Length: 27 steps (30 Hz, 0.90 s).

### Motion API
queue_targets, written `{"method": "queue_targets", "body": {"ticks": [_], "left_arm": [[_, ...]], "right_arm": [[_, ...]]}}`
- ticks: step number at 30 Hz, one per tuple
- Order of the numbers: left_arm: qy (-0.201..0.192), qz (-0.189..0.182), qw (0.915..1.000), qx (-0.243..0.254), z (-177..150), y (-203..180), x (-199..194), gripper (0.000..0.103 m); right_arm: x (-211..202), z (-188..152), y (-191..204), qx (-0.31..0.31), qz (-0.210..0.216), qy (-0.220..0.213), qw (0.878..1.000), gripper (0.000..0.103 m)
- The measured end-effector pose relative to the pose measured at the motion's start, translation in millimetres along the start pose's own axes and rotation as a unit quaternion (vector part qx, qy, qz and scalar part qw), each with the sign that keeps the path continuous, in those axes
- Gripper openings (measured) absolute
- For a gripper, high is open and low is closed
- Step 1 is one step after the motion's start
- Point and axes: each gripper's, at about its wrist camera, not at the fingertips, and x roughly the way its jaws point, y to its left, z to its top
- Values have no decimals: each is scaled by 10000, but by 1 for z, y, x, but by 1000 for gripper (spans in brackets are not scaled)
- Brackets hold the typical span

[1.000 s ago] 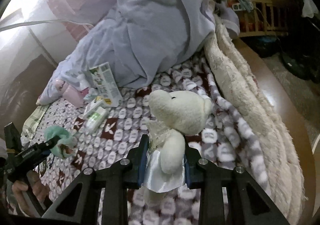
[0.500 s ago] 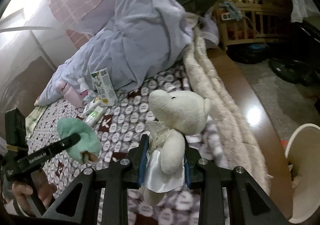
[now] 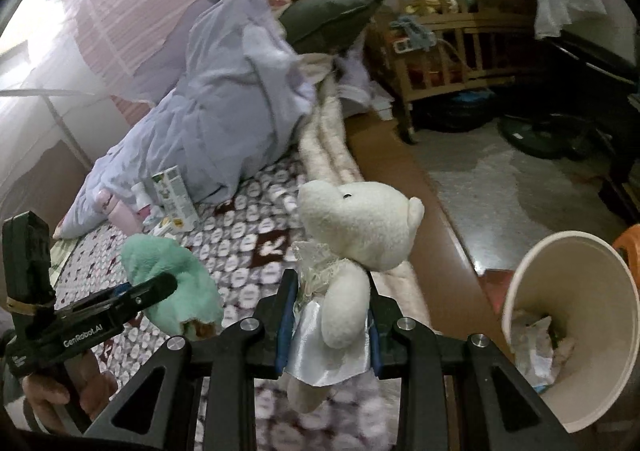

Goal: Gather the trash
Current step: 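Carry the green cloth and teddy bear over the white bucket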

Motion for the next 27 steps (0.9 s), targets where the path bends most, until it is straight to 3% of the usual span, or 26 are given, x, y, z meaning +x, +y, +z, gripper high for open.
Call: {"method": "queue_targets", "body": {"ticks": [27], "left_arm": [[253,-692,9910,1115,12,-132,45,40]], "right_arm": [[-58,-15,-116,941,-896,-282,9911,28]]}}
